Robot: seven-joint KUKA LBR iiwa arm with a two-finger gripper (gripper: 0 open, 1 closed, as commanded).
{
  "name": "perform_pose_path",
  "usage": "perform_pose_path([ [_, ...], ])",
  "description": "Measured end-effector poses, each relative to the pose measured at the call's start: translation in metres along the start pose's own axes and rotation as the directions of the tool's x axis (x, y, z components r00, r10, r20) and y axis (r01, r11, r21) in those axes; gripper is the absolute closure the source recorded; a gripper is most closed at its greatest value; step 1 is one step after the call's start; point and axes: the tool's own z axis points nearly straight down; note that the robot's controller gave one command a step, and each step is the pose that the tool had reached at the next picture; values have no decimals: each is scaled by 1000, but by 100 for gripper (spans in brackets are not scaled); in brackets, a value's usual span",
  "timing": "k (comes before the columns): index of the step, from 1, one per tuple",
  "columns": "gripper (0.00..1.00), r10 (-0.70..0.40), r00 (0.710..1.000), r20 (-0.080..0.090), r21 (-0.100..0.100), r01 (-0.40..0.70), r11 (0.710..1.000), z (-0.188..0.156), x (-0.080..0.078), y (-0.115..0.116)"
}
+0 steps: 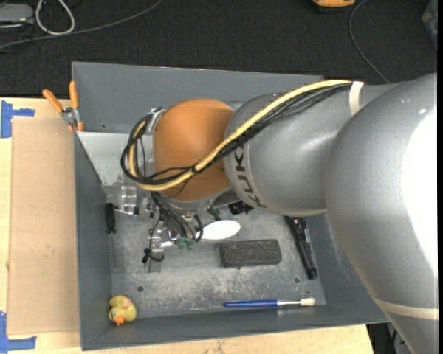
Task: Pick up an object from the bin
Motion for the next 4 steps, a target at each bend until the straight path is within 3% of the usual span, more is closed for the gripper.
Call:
perform_pose_path([
  [1,0,4,1000,7,-2,-4,1000,-4,-2,-1],
  [2,0,-4,1000,7,0,4,1000,80,-68,-68],
  [3,0,32,999,20,-9,-32,999,15,-71,-70],
  [4,0,76,997,-6,2,-76,997,48,-65,-134],
])
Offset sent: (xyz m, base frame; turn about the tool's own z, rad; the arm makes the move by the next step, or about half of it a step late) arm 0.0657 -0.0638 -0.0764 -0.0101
